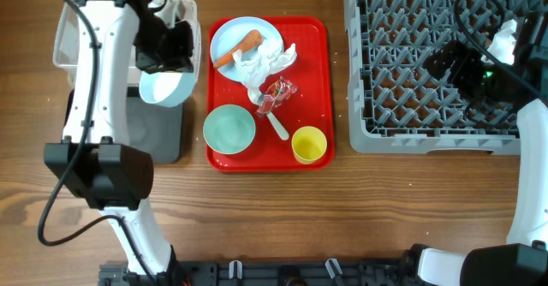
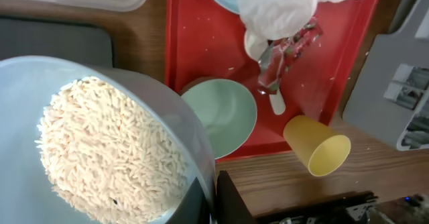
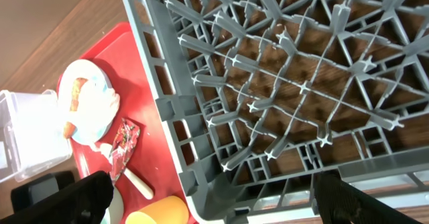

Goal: Sort waste into correct bins and load items into the dishwasher rack
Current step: 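Tip the blue bowl over the black tray to pour out rice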

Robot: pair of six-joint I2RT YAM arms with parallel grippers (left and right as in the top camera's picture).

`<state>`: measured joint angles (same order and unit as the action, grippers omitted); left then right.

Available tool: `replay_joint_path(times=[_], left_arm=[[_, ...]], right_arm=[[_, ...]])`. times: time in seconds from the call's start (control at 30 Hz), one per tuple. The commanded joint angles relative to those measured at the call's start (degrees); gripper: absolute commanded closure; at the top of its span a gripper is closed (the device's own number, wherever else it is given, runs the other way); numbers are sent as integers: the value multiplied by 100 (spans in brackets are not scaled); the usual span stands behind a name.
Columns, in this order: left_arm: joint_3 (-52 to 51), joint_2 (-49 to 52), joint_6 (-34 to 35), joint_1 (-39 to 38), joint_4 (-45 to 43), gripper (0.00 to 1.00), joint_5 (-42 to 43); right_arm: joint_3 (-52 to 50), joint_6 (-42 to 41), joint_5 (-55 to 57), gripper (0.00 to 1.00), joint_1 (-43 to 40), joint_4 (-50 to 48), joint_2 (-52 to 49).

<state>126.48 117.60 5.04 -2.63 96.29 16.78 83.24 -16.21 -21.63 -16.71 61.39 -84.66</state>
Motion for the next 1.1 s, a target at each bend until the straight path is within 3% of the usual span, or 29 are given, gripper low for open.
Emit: replay_joint_path(times=[0.0,0.23,0.43,0.67,0.87,1.07], left_arm=[[-826,-326,-138,133,17,96,188],[-3075,-1786,-175,295,-1141,96,540],[-4780,-2830,-162,1399,-2708,96,1648],[-6345,-2824,-225,2691,-4610,96,3698],[-7018,-2806,-337,3370,-5372,96,4736],[-7034,-2367,-623,3709,-5705,96,6081]], right_arm=[[116,118,-90,0,2,17,-52],[116,109,-90,0,2,39,-52],[116,103,-92,0,2,20,-52],[116,105,-90,0,2,61,-52],[107,109,-70,0,2,81,-52],[107,116,-44,0,2,79,-52]])
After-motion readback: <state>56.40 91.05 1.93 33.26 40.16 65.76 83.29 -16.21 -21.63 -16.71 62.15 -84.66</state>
